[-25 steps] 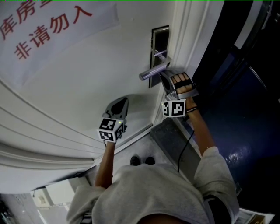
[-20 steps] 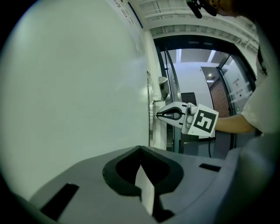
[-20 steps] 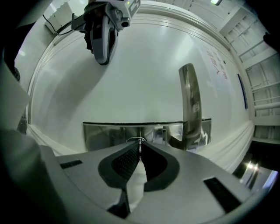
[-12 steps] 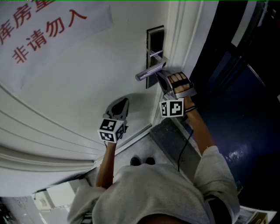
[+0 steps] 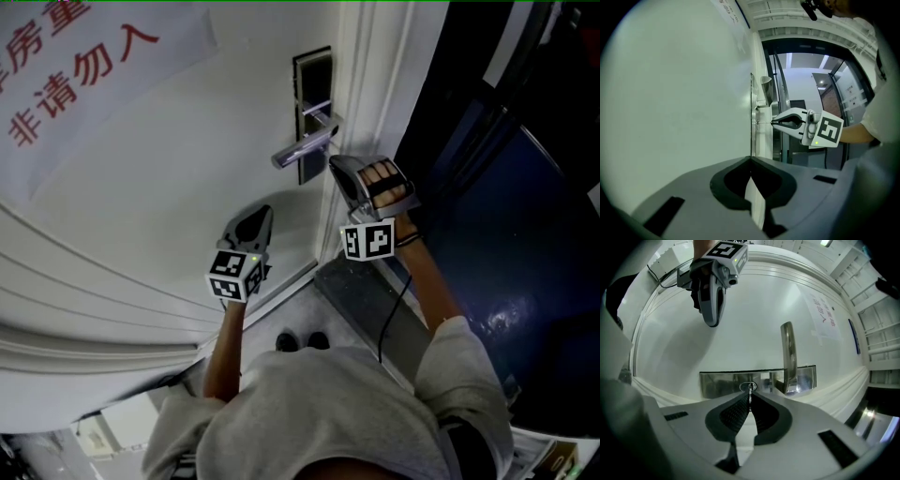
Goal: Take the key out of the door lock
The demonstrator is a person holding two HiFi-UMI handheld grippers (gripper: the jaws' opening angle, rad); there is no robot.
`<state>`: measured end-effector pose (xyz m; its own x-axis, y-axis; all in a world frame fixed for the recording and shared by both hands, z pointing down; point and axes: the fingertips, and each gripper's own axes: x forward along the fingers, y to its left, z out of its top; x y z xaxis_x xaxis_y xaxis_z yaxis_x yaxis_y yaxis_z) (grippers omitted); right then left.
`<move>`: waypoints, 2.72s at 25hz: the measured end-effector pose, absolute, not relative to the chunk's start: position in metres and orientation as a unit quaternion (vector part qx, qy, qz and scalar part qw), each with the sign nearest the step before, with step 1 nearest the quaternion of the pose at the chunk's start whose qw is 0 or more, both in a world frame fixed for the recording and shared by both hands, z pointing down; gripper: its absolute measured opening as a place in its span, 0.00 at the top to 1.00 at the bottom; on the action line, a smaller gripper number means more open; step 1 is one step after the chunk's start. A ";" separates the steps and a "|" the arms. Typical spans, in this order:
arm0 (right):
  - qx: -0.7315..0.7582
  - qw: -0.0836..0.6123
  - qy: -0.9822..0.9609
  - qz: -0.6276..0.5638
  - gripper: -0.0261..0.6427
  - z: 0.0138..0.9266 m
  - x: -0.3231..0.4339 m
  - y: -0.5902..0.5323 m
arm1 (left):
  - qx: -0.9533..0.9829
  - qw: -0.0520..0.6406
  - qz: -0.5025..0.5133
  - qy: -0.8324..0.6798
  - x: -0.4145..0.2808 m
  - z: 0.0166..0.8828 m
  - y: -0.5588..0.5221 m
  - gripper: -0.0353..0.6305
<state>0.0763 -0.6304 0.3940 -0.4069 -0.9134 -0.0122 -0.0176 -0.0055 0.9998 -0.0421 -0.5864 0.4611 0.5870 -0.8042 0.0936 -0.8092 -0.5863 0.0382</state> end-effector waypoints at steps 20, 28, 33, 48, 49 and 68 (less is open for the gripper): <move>0.569 0.173 -0.772 -0.224 0.92 0.412 0.152 -0.597 | 0.902 0.049 0.030 -0.429 -0.019 0.467 -0.590 0.92; 0.631 0.110 -0.763 -0.091 0.92 0.450 0.202 -0.567 | 0.910 0.051 0.028 -0.410 -0.003 0.471 -0.595 0.92; 0.659 0.095 -0.744 -0.051 0.92 0.470 0.227 -0.544 | 0.912 0.053 0.024 -0.405 0.002 0.474 -0.598 0.92; 0.697 0.083 -0.712 -0.020 0.92 0.487 0.255 -0.515 | 0.915 0.069 0.028 -0.396 0.007 0.490 -0.600 0.92; 0.696 0.084 -0.713 -0.021 0.92 0.487 0.254 -0.516 | 0.915 0.070 0.029 -0.396 0.008 0.491 -0.600 0.92; 0.687 0.091 -0.721 -0.025 0.92 0.487 0.242 -0.531 | 0.917 0.077 0.033 -0.389 0.012 0.501 -0.602 0.92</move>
<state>0.2424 -0.5311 0.4875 -0.0405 -0.9944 0.0975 -0.9854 0.0560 0.1610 0.0117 -0.6022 0.5009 0.6946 -0.7093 0.1205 -0.7194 -0.6848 0.1163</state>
